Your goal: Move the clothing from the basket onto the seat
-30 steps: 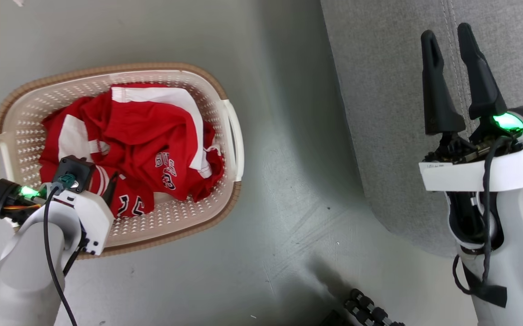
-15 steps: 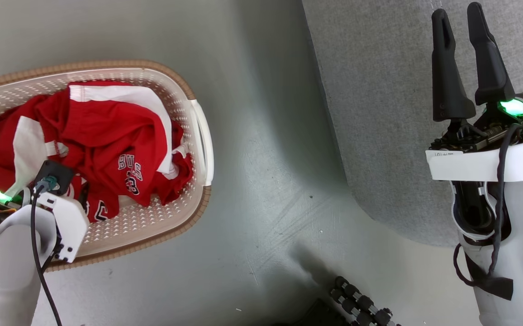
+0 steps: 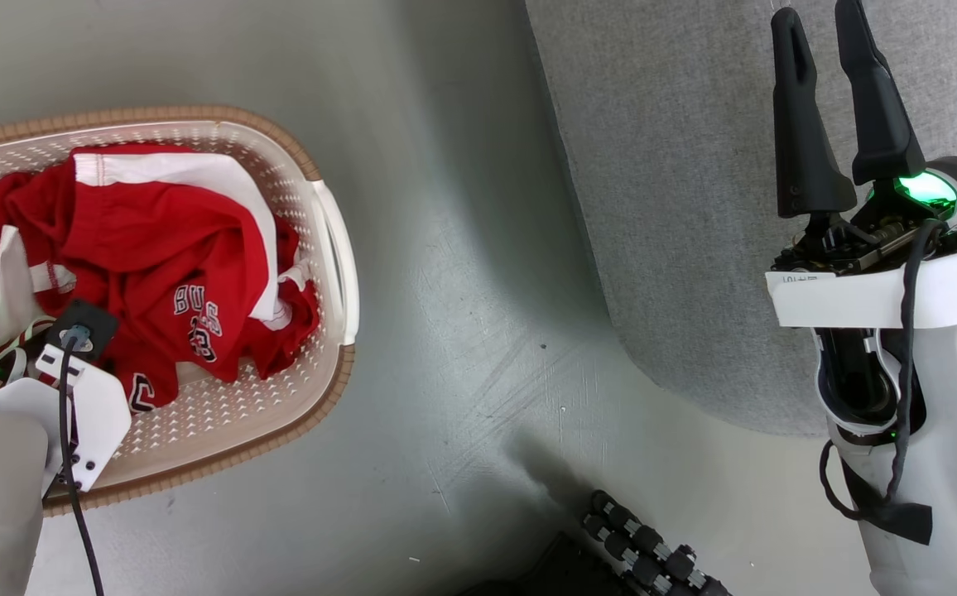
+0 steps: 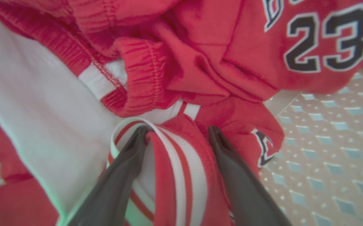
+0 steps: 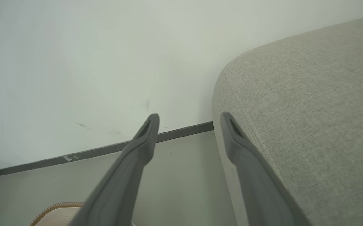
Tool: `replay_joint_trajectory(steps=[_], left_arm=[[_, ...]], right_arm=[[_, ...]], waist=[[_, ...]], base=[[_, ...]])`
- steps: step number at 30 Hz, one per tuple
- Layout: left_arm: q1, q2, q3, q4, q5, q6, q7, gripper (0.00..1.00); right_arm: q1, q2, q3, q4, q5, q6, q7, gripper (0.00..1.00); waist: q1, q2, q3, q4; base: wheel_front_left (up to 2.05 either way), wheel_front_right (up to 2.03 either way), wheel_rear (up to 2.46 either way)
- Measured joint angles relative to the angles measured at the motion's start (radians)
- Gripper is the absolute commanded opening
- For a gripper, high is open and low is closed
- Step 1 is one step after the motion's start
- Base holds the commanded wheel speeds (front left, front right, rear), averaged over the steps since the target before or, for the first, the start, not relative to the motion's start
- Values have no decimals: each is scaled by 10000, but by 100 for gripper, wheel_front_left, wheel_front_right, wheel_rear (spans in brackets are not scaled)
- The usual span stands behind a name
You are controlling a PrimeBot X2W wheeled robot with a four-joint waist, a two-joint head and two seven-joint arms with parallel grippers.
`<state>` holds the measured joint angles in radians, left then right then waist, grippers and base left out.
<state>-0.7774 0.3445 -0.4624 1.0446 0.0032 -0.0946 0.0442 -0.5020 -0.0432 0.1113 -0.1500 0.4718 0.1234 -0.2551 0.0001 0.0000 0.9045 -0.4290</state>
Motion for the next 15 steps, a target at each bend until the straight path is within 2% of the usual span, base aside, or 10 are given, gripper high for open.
replay_joint_trajectory(steps=[7, 8, 9, 10, 15], left_arm=[[-103, -15, -113, 290, 82, 132, 224, 100], [-103, -46, -123, 307, 81, 132, 251, 93], [-104, -79, -140, 311, 81, 130, 247, 41], [-104, -121, -155, 305, 79, 128, 221, 0], [-106, -257, -196, 332, 79, 127, 98, 0]], right_arm=[[-171, 0, 15, 27, 23, 0, 0, 100], [-203, 0, 13, 25, 23, 0, 0, 100], [-198, 0, 10, 25, 23, 0, 0, 100], [-195, 0, 4, 29, 23, 0, 0, 100], [-197, 2, -21, 35, 23, 0, 0, 100]], waist=[[0, 0, 37, -139], [0, 0, 28, -145], [0, 0, 20, -149], [0, 0, 15, -149], [0, 0, -26, -135]], base=[[0, 0, 0], [0, 0, 0], [0, 0, 0], [0, 0, 0], [0, 0, 0]])
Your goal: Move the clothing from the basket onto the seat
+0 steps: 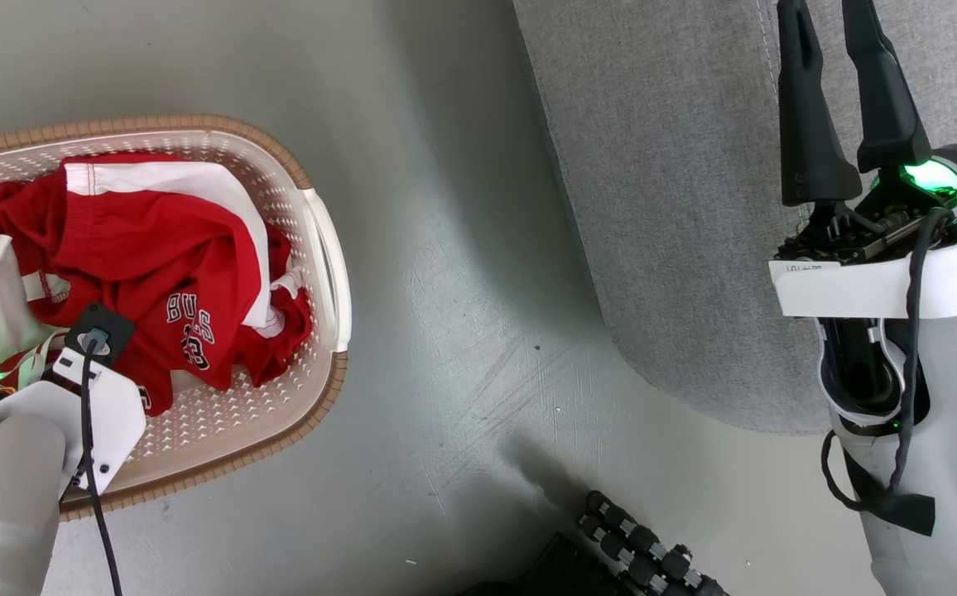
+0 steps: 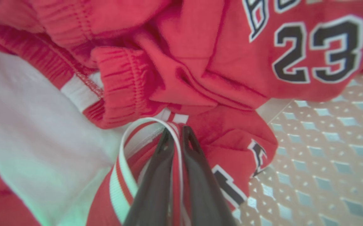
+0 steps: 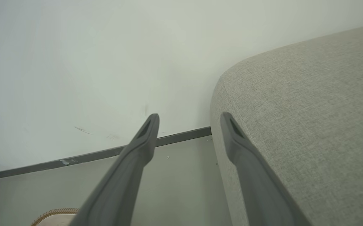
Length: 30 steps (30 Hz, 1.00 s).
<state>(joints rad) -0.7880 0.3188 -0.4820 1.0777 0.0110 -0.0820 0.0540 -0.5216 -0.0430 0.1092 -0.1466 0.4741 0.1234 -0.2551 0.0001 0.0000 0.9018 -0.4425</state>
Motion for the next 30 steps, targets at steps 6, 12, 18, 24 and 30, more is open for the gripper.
replay_joint_trajectory(steps=[6, 12, 18, 24, 30], left_arm=[[-6, -54, -25, 25, -6, -12, -362, 0], [-174, -207, -84, -111, -21, -61, -1009, 0], [-254, -339, -157, -111, -21, -146, -1413, 0], [-255, -564, -111, -113, -196, -176, -1868, 0], [-253, -802, 73, -136, -564, -265, -2397, 0]], right_arm=[[-12, 0, -75, -6, 0, 0, 0, 100], [-324, 0, -207, -44, 0, 0, 0, 100], [-394, 0, -255, -40, -8, 0, 0, 100], [-402, -2, -245, 21, -205, 0, 0, 100], [-419, -2, -242, 186, -393, 0, 0, 100]], waist=[[0, 0, -71, 9], [0, 0, -191, 31], [0, 0, -379, 95], [0, 0, -647, 233], [0, 0, -1001, 437]], base=[[0, 0, 0], [0, 0, 0], [0, 0, 0], [0, 0, 0], [0, 0, 0]])
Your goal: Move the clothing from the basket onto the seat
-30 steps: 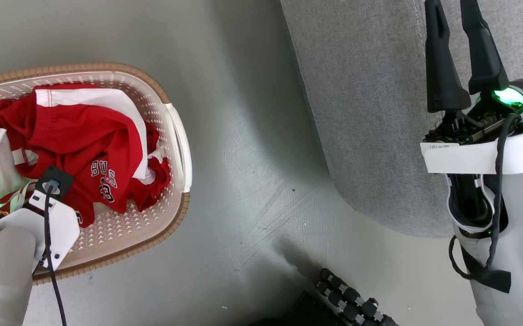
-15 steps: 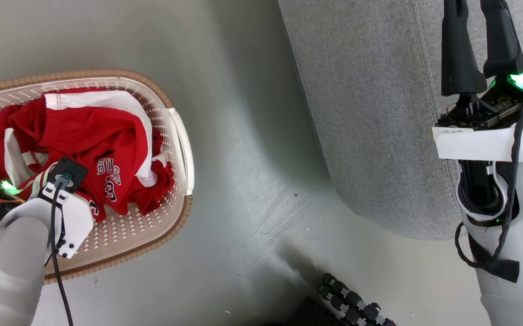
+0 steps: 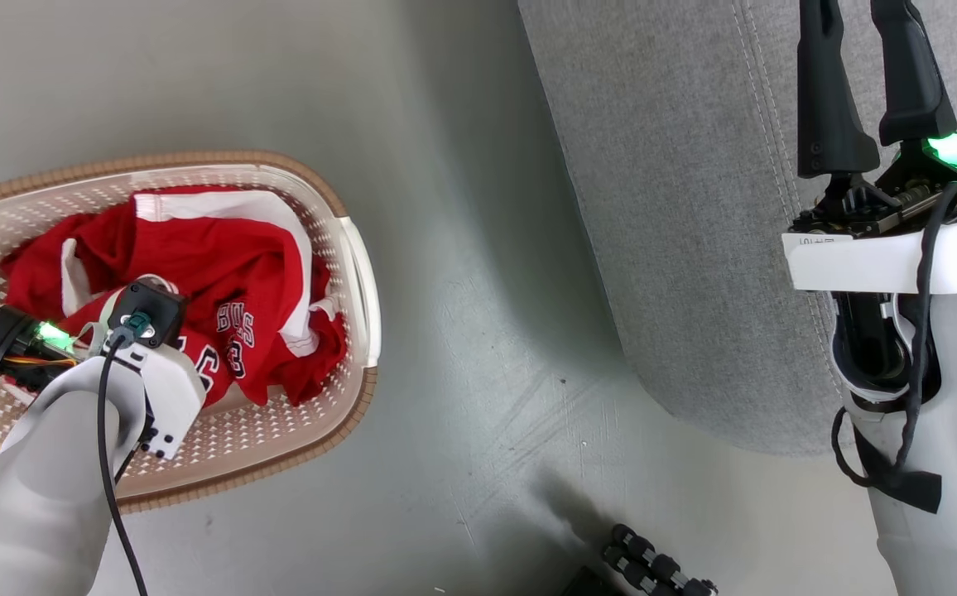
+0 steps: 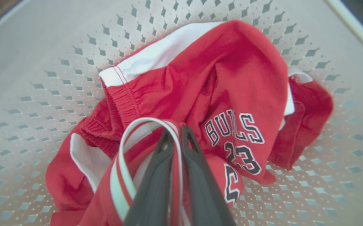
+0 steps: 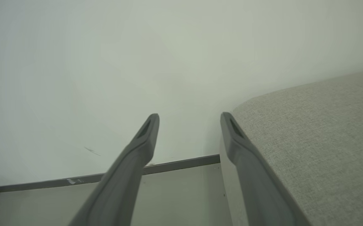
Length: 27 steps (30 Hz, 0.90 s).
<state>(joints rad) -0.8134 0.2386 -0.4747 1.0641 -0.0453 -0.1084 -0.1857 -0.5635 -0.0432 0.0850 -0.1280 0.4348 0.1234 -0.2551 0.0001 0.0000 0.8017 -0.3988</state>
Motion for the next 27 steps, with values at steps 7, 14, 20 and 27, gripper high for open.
replay_joint_trajectory(steps=[7, 14, 20, 27], left_arm=[[12, -238, 107, -150, -265, -12, -284, 0], [128, -725, 247, -435, -780, -100, -518, 0], [479, -940, 489, -656, -1208, -104, -593, 0], [1027, -1227, 765, -1567, -1919, -178, -623, 0]], right_arm=[[-64, -2, 8, 125, -257, 0, 0, 100], [-54, -6, 33, 456, -587, 0, -2, 100], [56, -10, 33, 681, -683, 0, 0, 100], [436, -21, 58, 1034, -1110, 0, -2, 100]], waist=[[0, 0, -437, 243], [0, 0, -1145, 620], [0, 0, -1726, 929], [-1, 0, -2731, 1442]], base=[[0, 0, 0], [0, 0, 0], [0, 0, 0], [0, 0, 0]])
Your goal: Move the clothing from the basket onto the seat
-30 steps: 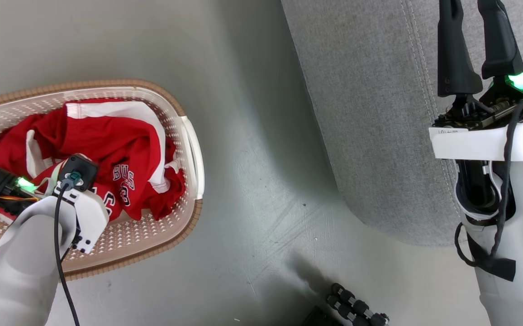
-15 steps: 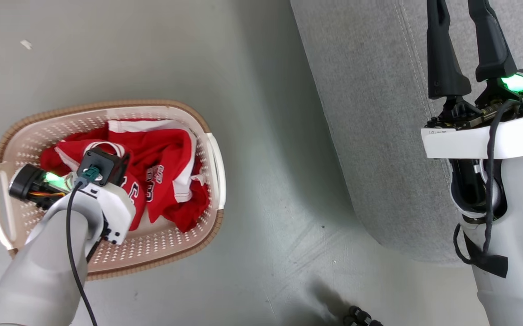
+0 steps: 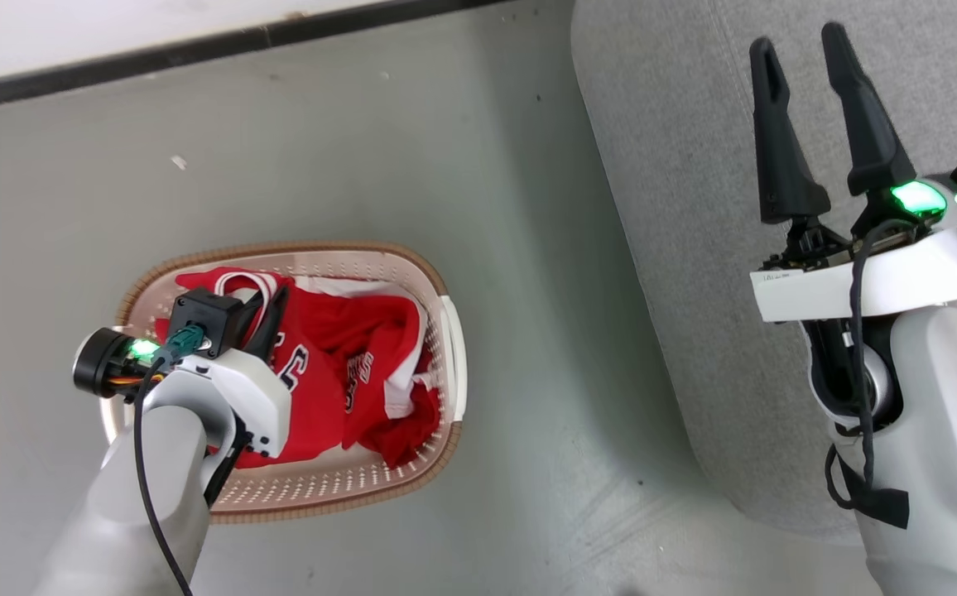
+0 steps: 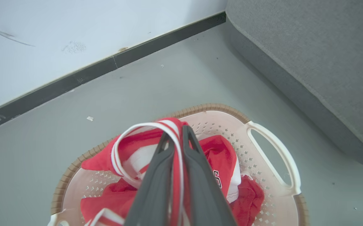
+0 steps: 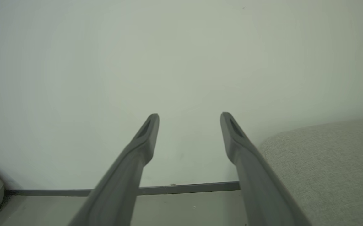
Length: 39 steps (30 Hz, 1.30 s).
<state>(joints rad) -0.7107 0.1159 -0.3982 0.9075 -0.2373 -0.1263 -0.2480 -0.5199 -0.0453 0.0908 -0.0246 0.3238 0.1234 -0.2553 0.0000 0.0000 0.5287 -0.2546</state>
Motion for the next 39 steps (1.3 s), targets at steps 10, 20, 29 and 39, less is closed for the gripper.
replay_joint_trajectory(steps=[10, 20, 29, 39], left_arm=[[593, -173, 138, -1315, -378, -8, -2, 0], [1155, -244, 217, -2614, -955, -8, -2, 0], [1306, -267, 105, -3553, -1269, -8, -2, 0], [1331, -221, -40, -4169, -1586, -8, -6, 0]], right_arm=[[323, -4, -102, 330, -178, 0, 2, 100], [936, -13, 171, 589, -449, 0, 0, 100], [1517, -17, 374, 826, -458, 0, 2, 100], [1943, -36, 696, 903, 263, 0, 2, 100]], waist=[[0, 0, -1000, 473], [0, 0, -2002, 898], [0, 0, -2879, 1239], [-1, 0, -3760, 1518]], base=[[0, 0, 0], [0, 0, 0], [0, 0, 0], [0, 0, 0]])
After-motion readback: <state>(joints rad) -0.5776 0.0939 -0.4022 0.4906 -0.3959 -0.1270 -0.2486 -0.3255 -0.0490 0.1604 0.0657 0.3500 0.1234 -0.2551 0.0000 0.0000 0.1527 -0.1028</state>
